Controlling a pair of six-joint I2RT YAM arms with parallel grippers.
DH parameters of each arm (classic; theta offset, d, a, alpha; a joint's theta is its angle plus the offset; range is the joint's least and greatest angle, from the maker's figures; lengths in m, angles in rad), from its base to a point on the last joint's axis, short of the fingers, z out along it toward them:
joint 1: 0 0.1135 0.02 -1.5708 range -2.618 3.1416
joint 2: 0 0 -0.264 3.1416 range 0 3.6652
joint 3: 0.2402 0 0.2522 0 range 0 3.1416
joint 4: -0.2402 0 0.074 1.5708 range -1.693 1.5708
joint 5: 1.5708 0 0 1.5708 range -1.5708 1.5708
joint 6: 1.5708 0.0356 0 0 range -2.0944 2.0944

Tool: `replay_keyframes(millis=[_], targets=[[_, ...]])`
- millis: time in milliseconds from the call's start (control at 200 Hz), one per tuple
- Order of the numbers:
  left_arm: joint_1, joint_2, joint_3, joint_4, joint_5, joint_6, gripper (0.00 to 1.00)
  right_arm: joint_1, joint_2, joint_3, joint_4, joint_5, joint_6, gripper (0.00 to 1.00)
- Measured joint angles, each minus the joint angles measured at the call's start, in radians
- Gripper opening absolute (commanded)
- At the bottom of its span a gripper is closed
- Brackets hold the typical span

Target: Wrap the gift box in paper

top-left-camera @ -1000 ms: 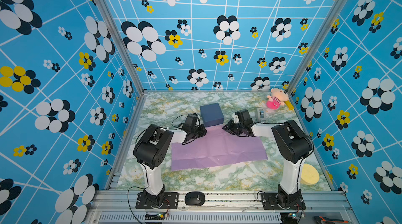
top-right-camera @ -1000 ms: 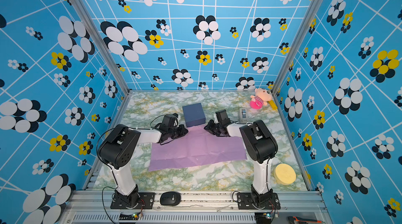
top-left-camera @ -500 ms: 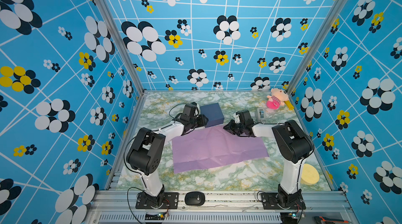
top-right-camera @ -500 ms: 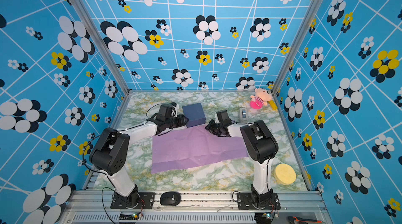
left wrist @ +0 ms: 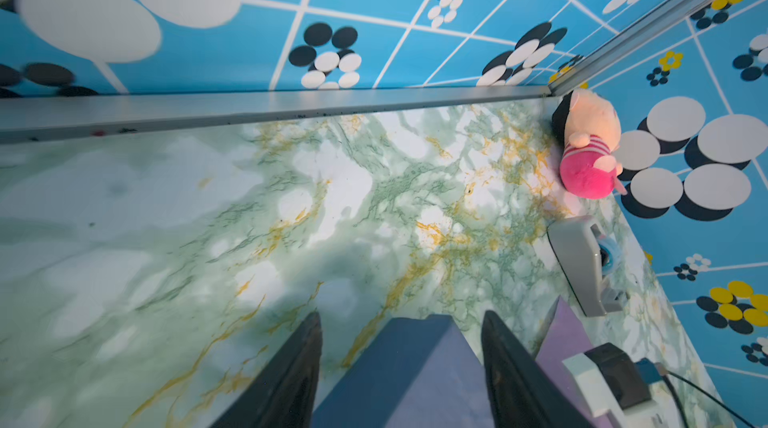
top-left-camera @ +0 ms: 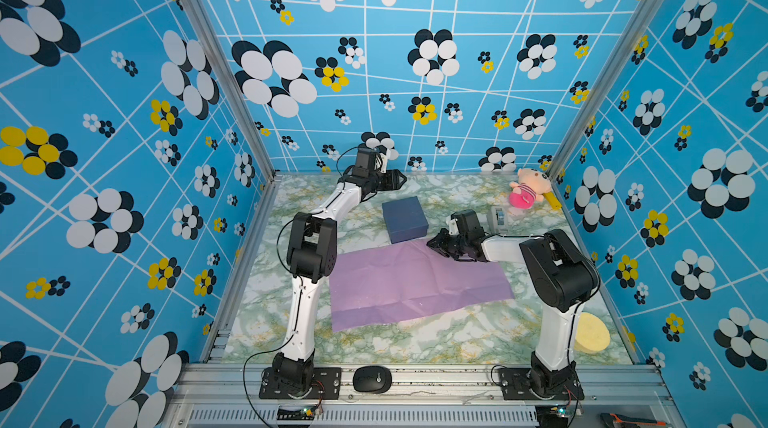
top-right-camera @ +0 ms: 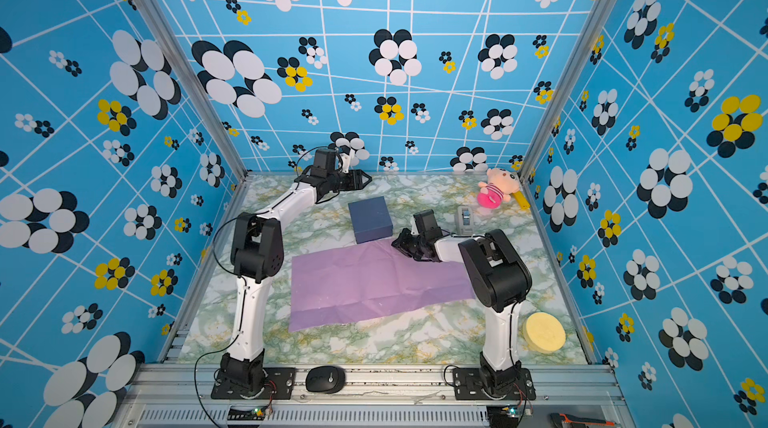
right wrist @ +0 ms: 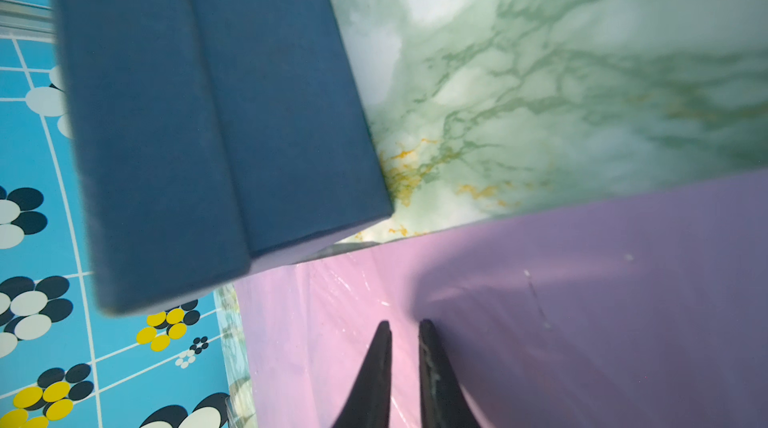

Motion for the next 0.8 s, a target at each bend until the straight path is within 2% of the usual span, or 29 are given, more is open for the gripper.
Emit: replay_keyframes(millis=[100,220,495,805], targets=[[-0.002,0.108,0.106,-0.069,0.051,0.013,0.62,0.000,0.000,0.000,0.000,0.003,0.000,0.17],[-0.002,0.156,0.142,-0.115,0.108,0.013,0.60,0.000,0.000,0.000,0.000,0.003,0.001,0.17],[-0.004,0.171,0.160,-0.150,0.223,0.013,0.54,0.000,0.008,0.012,0.000,0.012,0.013,0.17],[-0.029,0.171,0.152,-0.146,0.274,0.012,0.51,0.000,0.014,0.021,-0.001,0.017,0.021,0.16]])
